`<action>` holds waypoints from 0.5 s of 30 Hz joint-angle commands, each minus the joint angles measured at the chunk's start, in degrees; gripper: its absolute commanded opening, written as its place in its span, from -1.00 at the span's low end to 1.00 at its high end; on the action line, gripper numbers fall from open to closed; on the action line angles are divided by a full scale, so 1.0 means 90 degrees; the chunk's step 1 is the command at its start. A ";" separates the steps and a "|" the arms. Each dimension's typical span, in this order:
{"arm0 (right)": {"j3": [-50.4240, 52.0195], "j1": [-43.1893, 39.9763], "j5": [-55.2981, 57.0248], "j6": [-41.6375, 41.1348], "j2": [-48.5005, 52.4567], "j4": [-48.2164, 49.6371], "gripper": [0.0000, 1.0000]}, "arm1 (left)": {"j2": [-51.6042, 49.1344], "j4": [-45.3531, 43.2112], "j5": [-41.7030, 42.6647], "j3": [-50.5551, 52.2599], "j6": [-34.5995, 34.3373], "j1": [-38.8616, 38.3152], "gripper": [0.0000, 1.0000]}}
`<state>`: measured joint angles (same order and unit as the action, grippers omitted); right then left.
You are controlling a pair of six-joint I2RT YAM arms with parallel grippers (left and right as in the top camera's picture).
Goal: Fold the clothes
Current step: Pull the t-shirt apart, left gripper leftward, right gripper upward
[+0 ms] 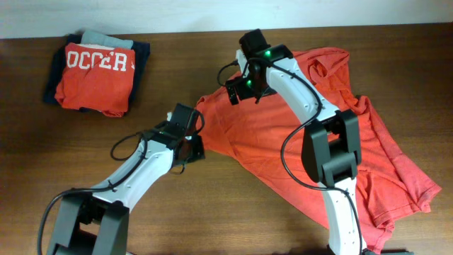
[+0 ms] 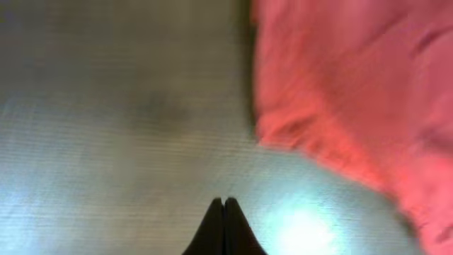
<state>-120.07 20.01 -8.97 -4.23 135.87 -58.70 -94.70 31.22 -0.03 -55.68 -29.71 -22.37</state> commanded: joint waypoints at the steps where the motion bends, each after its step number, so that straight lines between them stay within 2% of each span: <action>1: -0.0126 -0.0151 -0.0107 0.0056 -0.0357 -0.0085 0.98 | 0.0092 -0.0461 0.0389 -0.0117 0.0119 0.0002 -0.99; 5: -0.0124 -0.0369 -0.0114 0.0039 -0.0357 -0.0296 0.98 | -0.0024 -0.0971 0.0415 -0.0117 0.0112 0.0002 -0.99; 8: -0.0124 -0.0488 -0.0109 0.0044 -0.0357 -0.0425 0.98 | -0.0272 -0.0993 0.0432 -0.0117 -0.0056 0.0002 -0.98; 15: -0.0124 -0.0651 -0.0107 0.0090 -0.0357 -0.0517 0.98 | -0.1064 -0.1904 0.1195 -0.0117 -0.0126 0.0002 -0.99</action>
<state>-120.11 14.39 -9.39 -4.08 135.59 -62.92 -101.84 16.08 6.50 -55.96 -30.11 -22.39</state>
